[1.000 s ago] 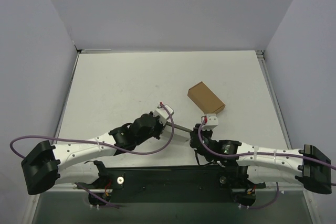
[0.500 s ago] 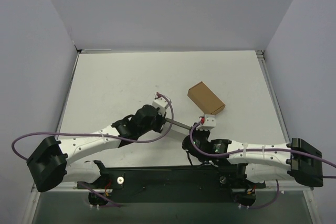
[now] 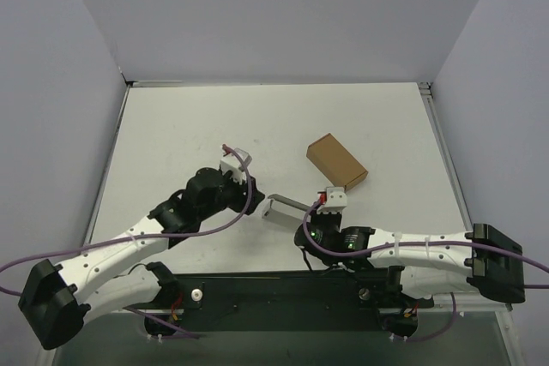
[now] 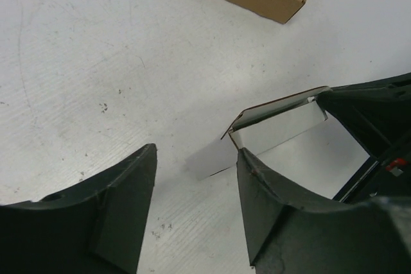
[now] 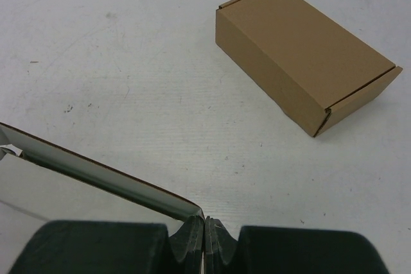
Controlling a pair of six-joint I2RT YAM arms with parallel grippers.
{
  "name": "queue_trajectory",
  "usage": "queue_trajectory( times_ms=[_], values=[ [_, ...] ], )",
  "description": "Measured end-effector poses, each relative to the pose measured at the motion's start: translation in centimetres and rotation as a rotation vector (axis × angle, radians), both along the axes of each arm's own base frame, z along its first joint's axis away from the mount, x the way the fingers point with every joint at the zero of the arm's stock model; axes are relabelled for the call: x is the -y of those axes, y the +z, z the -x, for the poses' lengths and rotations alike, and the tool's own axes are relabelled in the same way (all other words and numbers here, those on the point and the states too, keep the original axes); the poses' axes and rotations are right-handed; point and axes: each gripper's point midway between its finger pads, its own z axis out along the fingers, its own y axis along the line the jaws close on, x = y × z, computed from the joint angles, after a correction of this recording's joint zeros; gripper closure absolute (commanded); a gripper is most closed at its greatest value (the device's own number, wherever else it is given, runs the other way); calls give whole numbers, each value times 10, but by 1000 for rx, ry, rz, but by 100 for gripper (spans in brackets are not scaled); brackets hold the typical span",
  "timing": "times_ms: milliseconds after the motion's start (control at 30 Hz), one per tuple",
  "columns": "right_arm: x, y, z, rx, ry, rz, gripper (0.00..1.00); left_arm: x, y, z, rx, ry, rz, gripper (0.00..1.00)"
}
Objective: Fold the paper box
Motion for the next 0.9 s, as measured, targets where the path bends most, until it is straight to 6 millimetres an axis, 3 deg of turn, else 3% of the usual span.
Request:
queue_trajectory(
  times_ms=[100,200,500,700,900],
  values=[
    [-2,1,0,0,11,20,100,-2,20,3,38,-28,53,35],
    [-5,1,1,-1,24,36,100,2,28,9,59,-82,70,38],
    [-5,1,1,-4,27,47,100,12,-14,15,-33,-188,-53,37],
    [-5,1,1,-5,28,46,100,15,-14,10,-18,-201,-73,37],
    [-5,1,1,-5,30,48,100,23,-19,4,-22,-226,-96,48]
  ],
)
